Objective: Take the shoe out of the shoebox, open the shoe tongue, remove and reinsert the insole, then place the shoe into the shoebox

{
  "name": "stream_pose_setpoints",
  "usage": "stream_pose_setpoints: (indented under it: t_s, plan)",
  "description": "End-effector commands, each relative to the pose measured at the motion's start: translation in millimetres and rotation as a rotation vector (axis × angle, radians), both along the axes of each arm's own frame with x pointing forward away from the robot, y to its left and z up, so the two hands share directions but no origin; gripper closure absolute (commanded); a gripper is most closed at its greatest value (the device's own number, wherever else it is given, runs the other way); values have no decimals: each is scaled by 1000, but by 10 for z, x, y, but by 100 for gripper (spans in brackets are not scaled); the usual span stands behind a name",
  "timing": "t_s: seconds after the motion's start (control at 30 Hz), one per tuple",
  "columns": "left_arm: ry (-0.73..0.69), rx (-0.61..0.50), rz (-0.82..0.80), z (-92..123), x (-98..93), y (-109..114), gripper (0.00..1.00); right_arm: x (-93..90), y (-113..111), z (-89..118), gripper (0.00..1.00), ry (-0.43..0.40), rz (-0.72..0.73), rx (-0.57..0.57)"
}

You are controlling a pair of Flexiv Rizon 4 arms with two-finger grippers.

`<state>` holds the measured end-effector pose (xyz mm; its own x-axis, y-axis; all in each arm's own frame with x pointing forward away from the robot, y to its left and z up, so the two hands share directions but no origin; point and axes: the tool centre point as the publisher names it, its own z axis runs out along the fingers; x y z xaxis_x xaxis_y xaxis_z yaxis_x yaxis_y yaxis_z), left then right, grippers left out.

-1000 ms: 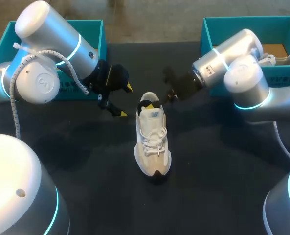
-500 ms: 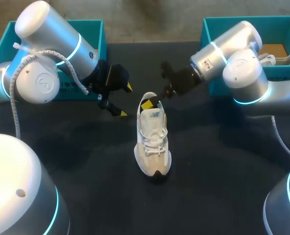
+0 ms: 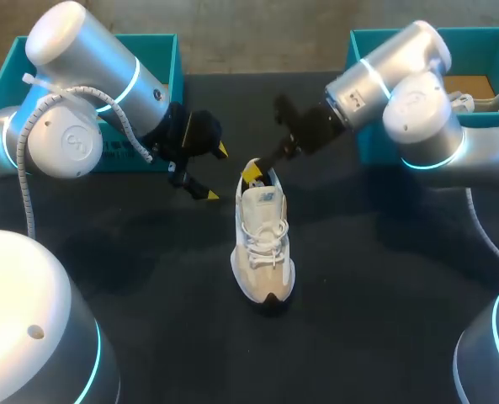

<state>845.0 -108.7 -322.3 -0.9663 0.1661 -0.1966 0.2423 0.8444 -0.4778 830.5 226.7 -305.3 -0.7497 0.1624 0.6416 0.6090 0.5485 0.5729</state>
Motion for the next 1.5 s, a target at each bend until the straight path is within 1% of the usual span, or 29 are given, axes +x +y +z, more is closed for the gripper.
stream_pose_setpoints:
  t_s: [0.03,0.3,0.37,0.5,0.6,0.7,0.77,0.97,1.0,1.03,1.1,1.5]
  plan:
    - [0,3,0,1,1,-1,0,-5,-9,102,55,-26,-8,-4]
    - [0,3,0,1,1,-1,0,99,-37,286,54,-90,-27,7]
    - [0,3,0,1,1,-1,0,115,-36,335,55,-107,-55,33]
    - [0,3,0,1,1,-1,0,133,-32,419,60,-139,-102,86]
    - [0,3,0,1,1,-1,0,146,-11,447,63,-139,-104,91]
    - [0,3,0,1,1,-1,0,166,-11,446,74,-134,-109,90]
    - [0,3,0,1,1,-1,0,175,-54,419,99,-122,-116,68]
    - [0,3,0,1,1,-1,0,128,-151,452,100,-103,-209,-13]
    - [0,3,0,1,1,-1,0,114,-174,457,100,-99,-238,-41]
    - [0,3,0,1,1,-1,0,99,-199,459,100,-82,-270,-98]
    - [0,3,0,1,1,-1,0,60,-261,481,100,-64,-380,-178]
    - [0,3,0,1,1,-1,0,60,-261,481,100,-64,-380,-178]
